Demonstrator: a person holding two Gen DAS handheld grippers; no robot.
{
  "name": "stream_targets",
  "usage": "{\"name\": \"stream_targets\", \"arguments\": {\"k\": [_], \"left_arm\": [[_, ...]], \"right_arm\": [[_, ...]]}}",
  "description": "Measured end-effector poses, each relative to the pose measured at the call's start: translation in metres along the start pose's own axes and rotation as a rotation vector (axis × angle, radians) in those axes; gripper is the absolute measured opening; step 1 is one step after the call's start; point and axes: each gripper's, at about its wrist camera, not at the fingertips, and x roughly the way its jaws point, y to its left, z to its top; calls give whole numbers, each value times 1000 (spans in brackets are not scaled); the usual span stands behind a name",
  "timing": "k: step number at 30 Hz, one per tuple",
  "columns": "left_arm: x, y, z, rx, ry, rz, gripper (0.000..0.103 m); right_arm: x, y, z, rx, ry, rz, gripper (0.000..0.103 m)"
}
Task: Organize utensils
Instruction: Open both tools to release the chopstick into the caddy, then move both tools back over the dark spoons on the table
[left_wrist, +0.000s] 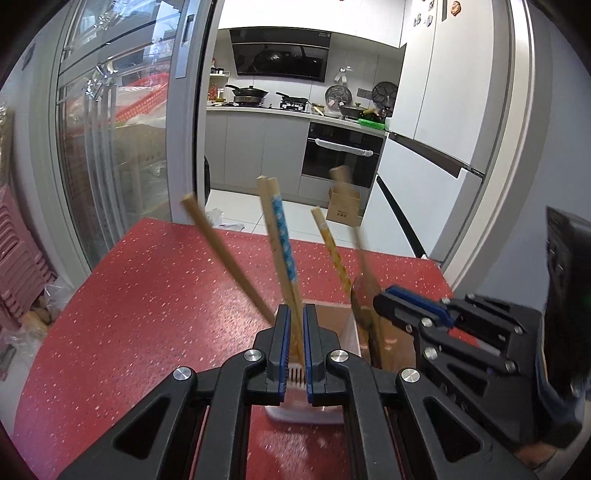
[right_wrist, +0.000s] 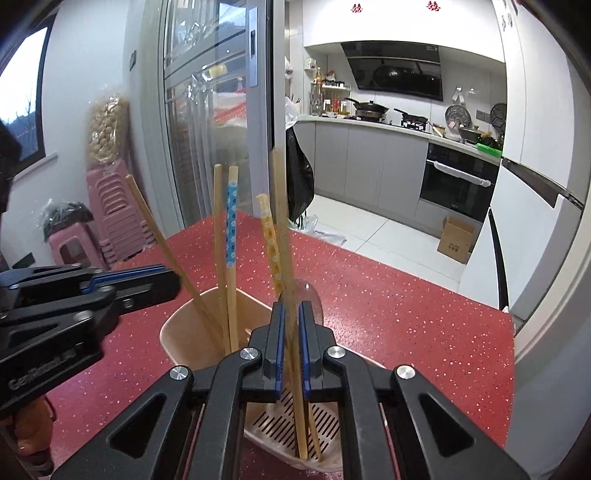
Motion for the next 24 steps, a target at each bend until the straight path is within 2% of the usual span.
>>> {"name": "stream_targets", "arguments": {"k": [2,7,10,15,18,24], "left_arm": [[-6,2,-6,1,4,0,34],[-24,11,-27,-21,24,5,34],[-32,21,-43,-46,53,8,34],[-41,33,-75,-53,149,45,34],[-48,34,-96,-38,194,60,34],[-67,33,-141,-42,253,70,34]], "right_arm": [[0,0,-1,8,11,5,27],[-12,-3,-3,45,13,2,31],[-26,-1,-4,54,13,3,37],[-54,8,-15,80,30,12,46],[-68,17,-30,116,76,30,49],[-85,28,-82,243,209,71,51]]}}
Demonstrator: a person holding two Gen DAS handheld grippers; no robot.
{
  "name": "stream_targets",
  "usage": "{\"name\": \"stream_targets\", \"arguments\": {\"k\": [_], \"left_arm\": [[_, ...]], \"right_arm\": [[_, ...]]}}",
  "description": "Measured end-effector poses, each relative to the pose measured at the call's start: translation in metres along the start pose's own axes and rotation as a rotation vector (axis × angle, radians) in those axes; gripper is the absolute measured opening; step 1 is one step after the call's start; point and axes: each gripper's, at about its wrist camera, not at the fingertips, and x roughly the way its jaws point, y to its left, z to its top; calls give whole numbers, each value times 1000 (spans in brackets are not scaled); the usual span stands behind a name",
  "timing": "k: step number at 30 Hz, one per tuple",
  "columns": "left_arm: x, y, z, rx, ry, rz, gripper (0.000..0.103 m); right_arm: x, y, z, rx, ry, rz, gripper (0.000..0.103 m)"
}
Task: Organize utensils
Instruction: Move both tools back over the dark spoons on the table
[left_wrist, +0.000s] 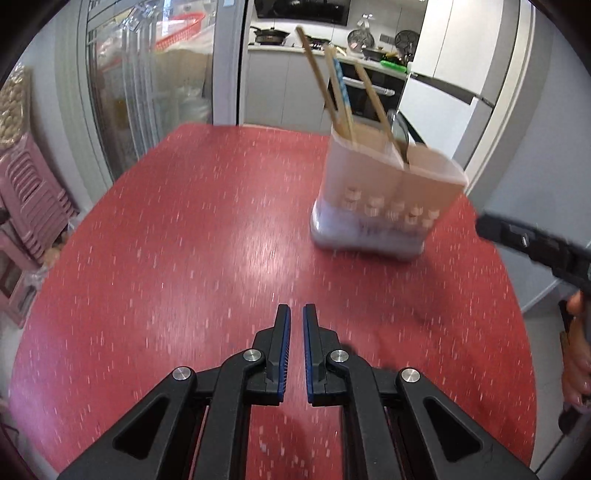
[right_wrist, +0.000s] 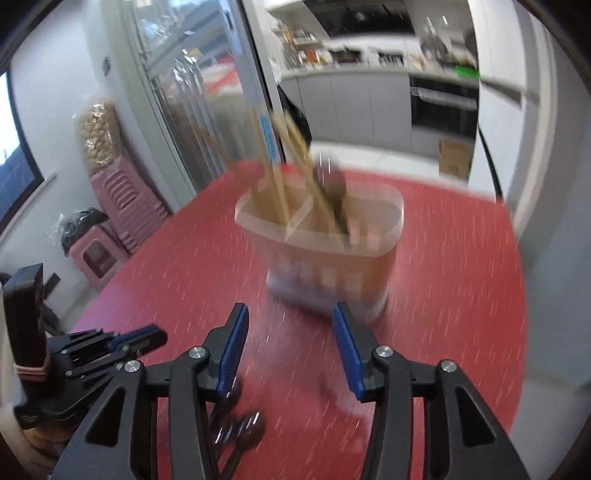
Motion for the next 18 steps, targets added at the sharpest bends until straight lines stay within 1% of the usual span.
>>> {"name": "stream_targets", "arguments": {"k": [4,7,10,11,12,13,14,15,16,18], "left_arm": [[2,4,-26,-25,37,-4,34],[2,6,-45,-20,55,-2,34],[0,8,-60,-20,67,3,35],[0,10,-63,-23,69,4,38],[-1,12,-66,-29,73,4,76],[-1,14,-69,-37,77,9,103],[-3,17,-71,-54,63,29,103],[-5,20,-74,-61,47,34,103],[-6,21,-75,-57,49,31,103],[-5,25,-79,-53,53,49,103]], "right_arm": [[10,-5,-50,105,126,19,51],[15,-5,-81,147,187,15,51],[18,-3,-101,165,217,7,51],[20,-1,-107,171,228,2,51],[20,1,-111,176,235,-1,51],[21,3,-116,181,242,-3,51],[22,4,-120,183,247,-3,51],[23,6,-122,182,252,-6,51],[25,8,-125,180,259,-13,51],[28,14,-129,178,272,-27,51]]}}
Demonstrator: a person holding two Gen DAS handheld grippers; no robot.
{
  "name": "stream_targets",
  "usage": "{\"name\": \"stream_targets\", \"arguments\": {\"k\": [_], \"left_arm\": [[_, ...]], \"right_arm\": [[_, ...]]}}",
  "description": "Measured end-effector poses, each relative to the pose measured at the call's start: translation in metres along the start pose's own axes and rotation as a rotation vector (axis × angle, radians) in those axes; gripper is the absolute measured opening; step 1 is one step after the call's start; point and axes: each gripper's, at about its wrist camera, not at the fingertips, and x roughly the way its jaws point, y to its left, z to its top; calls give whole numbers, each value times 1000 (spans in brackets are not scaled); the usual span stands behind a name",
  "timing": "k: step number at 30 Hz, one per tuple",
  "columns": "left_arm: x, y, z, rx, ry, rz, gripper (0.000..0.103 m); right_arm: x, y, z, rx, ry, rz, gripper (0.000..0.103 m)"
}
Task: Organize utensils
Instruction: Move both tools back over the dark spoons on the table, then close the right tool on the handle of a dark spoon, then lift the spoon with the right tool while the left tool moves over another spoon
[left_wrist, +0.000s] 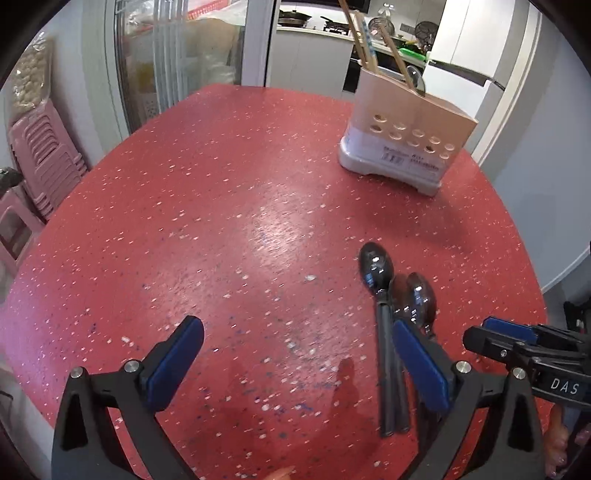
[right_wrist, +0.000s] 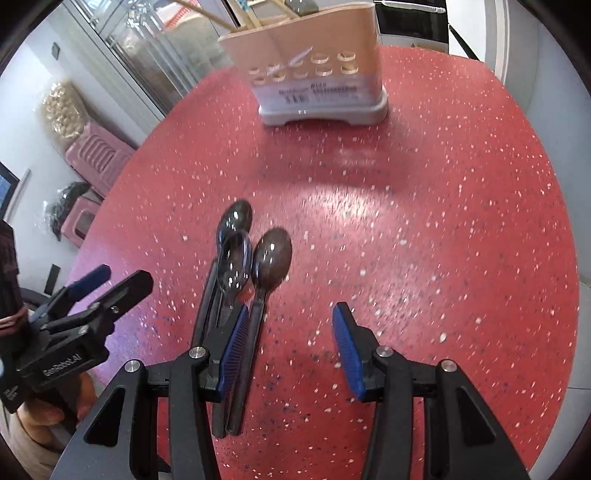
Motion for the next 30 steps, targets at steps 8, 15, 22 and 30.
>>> {"name": "stream_targets", "arguments": {"k": [8,15,22,30], "left_arm": [[5,5,-4,28,32,16,103],[2,16,-7,7,35,25,103],[2,19,-6,13,44,18,103],[7,-1,-2,65,77,-18,103]], "right_arm": [[18,21,-5,-35,36,-80,51],[25,39,-3,-103,48,-185,51],[33,54,-2,-166,69,-261,44],[27,40,0,-118,66,-217,13]]}}
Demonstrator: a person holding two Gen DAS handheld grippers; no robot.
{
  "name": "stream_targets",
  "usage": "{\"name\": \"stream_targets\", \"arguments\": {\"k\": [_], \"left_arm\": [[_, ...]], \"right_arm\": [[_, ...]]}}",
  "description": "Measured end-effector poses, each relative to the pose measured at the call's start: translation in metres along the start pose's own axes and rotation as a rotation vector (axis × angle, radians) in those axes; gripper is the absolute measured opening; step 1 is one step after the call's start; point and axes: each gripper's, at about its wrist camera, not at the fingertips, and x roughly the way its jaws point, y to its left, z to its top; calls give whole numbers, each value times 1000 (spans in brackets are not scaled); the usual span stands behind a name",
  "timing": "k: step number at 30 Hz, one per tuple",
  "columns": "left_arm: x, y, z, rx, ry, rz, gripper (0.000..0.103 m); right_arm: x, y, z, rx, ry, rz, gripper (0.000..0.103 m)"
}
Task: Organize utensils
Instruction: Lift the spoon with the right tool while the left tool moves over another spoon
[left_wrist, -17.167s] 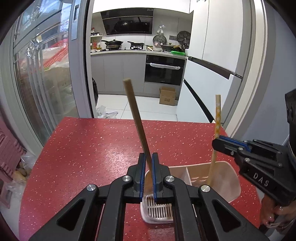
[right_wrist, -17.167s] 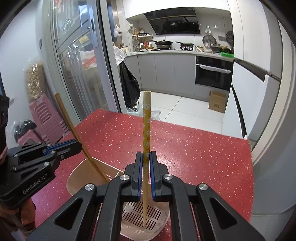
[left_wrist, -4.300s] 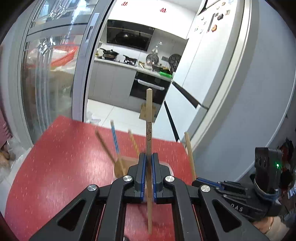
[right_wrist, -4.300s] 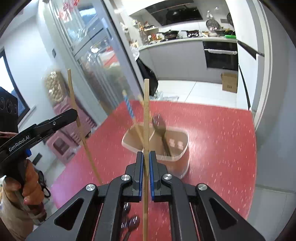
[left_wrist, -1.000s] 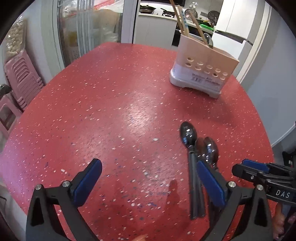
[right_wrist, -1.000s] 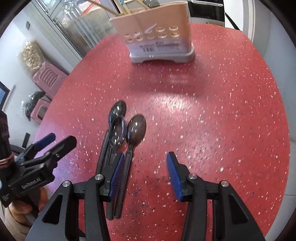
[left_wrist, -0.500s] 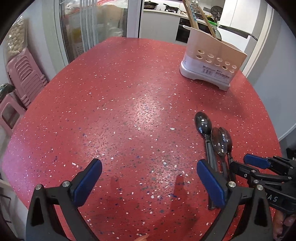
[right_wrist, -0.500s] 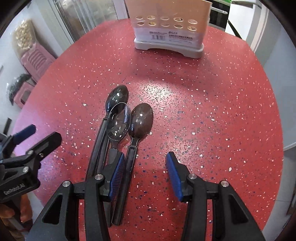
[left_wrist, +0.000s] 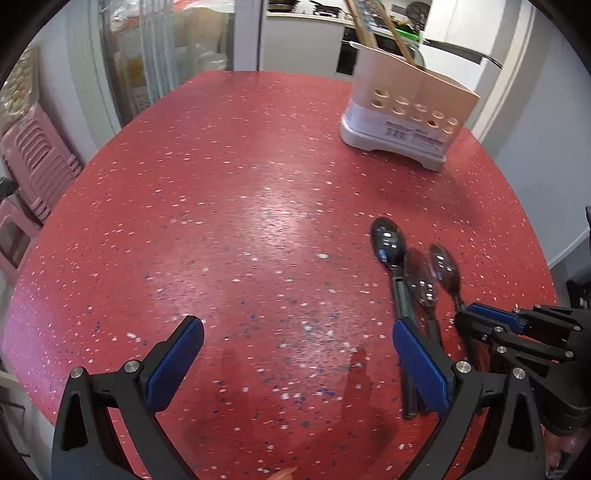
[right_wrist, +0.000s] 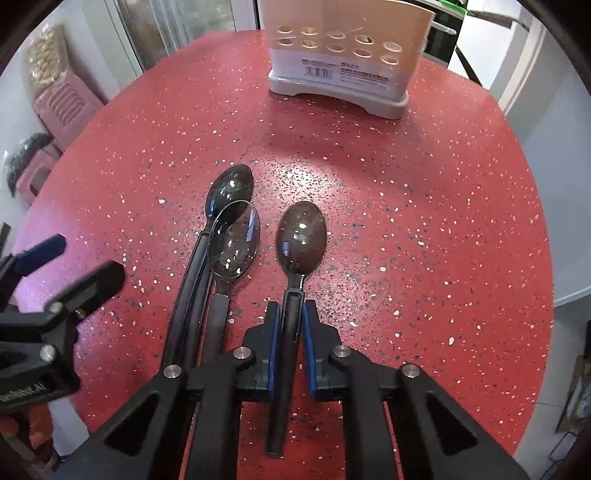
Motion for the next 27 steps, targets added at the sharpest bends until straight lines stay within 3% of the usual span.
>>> {"name": "stream_targets", "arguments": {"k": [5,14,27], "left_arm": [[10,-19,2,49,43,-47,103],[26,-36,4,79,110,-62,103],[37,-39,12,95,108,-4,103]], "right_arm": [[-3,-16,-4,54,-9,92,12],[-18,-38,-11,101,-36,152,12],[-25,-48,-14,106,-44,183,12]]}}
